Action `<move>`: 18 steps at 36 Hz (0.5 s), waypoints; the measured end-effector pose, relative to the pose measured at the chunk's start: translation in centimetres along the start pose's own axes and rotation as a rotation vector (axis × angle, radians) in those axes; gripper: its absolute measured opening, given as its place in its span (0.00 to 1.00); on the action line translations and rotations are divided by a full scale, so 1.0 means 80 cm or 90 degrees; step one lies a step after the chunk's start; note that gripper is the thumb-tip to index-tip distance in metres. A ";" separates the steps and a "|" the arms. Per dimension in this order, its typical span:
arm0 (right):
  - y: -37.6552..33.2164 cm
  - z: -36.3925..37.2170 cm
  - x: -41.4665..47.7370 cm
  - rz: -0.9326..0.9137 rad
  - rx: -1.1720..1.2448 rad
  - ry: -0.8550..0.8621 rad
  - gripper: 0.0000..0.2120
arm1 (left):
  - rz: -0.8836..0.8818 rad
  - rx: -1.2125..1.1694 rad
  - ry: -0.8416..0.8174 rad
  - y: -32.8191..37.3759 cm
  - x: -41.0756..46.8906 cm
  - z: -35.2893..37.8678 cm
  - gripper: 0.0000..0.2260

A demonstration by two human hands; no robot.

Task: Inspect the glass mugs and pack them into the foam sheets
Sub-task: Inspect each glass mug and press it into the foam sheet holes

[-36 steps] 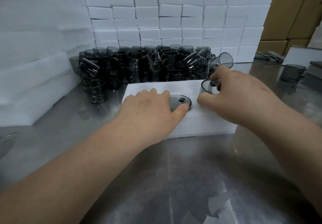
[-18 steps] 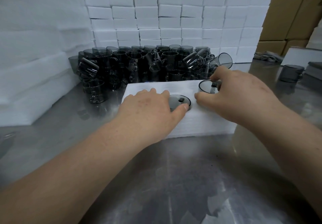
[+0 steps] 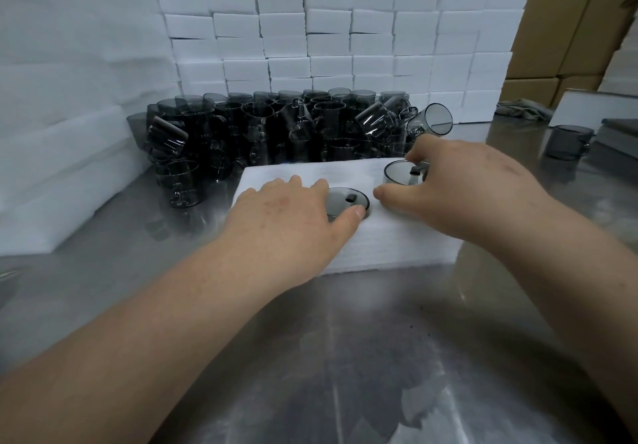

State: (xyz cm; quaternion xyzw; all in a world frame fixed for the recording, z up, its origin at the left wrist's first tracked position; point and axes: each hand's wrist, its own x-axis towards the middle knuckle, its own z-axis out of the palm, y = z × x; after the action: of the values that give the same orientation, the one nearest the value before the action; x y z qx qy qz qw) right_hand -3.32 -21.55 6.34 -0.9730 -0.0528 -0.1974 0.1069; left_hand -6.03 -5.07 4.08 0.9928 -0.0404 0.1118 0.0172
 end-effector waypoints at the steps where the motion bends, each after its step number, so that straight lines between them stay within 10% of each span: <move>1: 0.000 0.000 0.000 -0.001 -0.002 0.000 0.26 | 0.000 0.000 0.001 0.000 0.000 0.000 0.33; 18: -0.003 -0.002 0.001 0.005 -0.039 -0.047 0.27 | 0.003 0.002 0.000 0.000 -0.001 0.001 0.32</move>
State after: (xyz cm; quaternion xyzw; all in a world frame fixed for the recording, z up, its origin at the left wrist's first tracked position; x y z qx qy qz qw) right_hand -3.33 -21.33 6.58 -0.9827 -0.0470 -0.1624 0.0757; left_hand -6.07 -5.10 3.99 0.9927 -0.0426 0.1117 0.0153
